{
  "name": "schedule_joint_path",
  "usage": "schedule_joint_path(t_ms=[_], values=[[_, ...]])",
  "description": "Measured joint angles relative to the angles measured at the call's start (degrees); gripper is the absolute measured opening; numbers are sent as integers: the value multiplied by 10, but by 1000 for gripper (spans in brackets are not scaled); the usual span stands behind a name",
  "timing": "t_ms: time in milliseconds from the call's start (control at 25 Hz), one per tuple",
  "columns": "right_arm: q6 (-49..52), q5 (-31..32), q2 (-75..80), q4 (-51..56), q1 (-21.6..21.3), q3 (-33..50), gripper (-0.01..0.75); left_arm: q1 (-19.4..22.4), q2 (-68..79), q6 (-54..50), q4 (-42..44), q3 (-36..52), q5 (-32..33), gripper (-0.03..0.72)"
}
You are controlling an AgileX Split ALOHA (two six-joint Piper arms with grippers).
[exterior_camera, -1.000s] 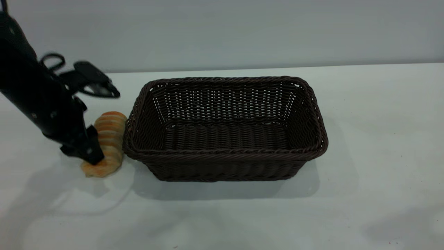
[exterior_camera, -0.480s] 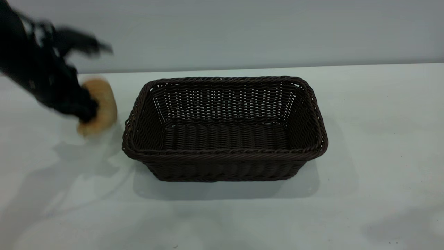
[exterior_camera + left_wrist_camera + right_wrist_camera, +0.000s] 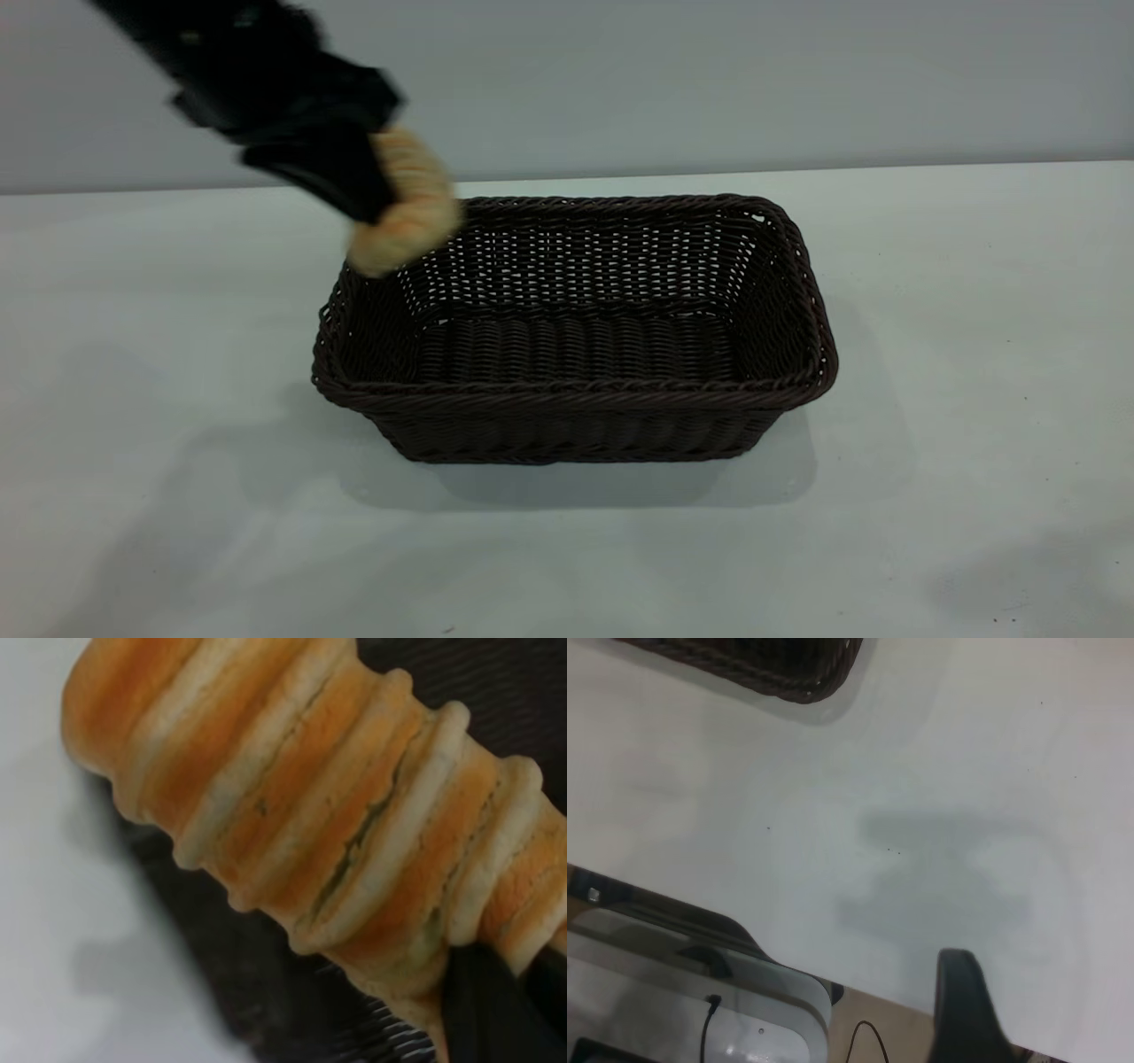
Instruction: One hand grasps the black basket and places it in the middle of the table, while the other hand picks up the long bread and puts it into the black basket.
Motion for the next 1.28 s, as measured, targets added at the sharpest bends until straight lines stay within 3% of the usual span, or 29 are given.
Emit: schedule_joint_path(t_ms=[240, 480, 680, 920, 1040, 1280], values=[[0, 0, 0, 0, 0, 0, 473, -29, 27, -27, -3, -2, -29, 109], [0, 0, 0, 0, 0, 0, 471, -29, 24, -29, -1, -2, -19, 334], [0, 0, 0, 0, 0, 0, 471, -8, -46, -40, 16, -7, 26, 450], [0, 0, -3, -4, 0, 1, 471, 44, -178, -159, 171, -26, 147, 463], [0, 0, -19, -4, 0, 1, 471, 48, -252, -209, 262, -26, 199, 463], [0, 0, -86, -4, 0, 1, 471, 48, -409, -236, 319, 4, 279, 464]])
